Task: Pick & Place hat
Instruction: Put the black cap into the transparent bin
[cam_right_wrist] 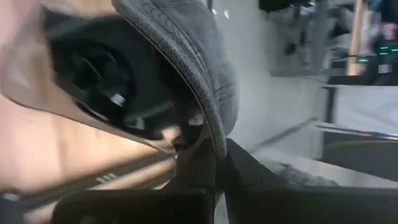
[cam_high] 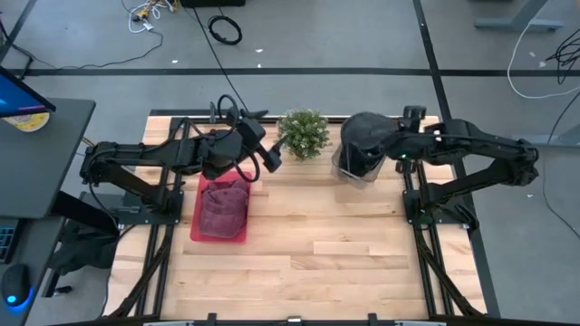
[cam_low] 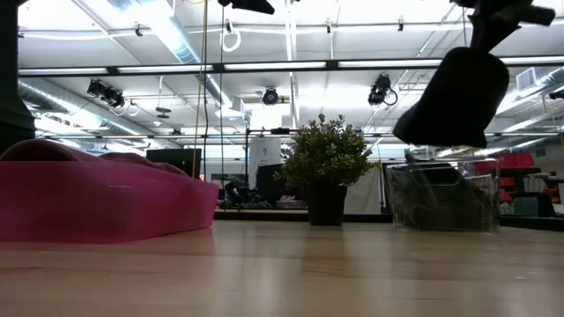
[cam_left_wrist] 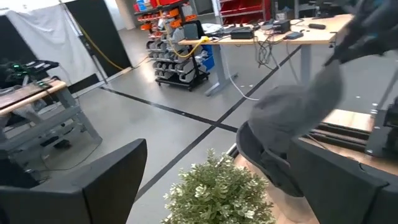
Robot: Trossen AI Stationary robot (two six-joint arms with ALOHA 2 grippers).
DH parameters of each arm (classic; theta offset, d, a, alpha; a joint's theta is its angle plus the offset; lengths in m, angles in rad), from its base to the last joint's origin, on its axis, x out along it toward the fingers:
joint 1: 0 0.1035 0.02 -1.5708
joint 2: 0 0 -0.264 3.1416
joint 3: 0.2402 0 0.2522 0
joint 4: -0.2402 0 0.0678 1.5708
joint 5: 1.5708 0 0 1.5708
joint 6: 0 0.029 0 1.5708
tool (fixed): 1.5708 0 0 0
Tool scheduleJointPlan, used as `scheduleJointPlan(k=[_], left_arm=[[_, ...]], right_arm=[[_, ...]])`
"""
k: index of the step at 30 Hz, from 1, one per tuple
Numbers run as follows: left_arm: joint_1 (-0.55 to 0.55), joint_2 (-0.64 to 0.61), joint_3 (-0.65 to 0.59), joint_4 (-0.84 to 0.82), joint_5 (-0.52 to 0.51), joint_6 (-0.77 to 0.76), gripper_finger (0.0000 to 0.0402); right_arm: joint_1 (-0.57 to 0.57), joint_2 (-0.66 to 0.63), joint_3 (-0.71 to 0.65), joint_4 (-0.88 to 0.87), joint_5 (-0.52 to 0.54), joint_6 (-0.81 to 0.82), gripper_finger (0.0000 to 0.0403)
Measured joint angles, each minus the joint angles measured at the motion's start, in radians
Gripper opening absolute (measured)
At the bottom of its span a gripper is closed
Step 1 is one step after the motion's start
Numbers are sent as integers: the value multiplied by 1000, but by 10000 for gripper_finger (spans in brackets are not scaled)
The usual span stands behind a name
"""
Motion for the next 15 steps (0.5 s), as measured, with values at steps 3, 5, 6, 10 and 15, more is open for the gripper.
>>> scheduleJointPlan(k=[3, 5, 6, 10, 15], left_arm=[[0, 0, 0, 0, -31, 0, 392], [0, 0, 0, 0, -49, 0, 392], [0, 0, 0, 0, -56, 0, 392], [3, 0, 0, 0, -71, -1, 392], [10, 0, 0, 0, -71, -30, 392]], right_arm=[[4, -12, 27, 2, -68, 49, 6], [21, -25, 50, 2, -111, 38, 6], [39, -40, 68, 2, -134, 40, 6], [100, -102, 162, 3, -225, 107, 6], [109, -156, 242, 2, -390, 260, 6]])
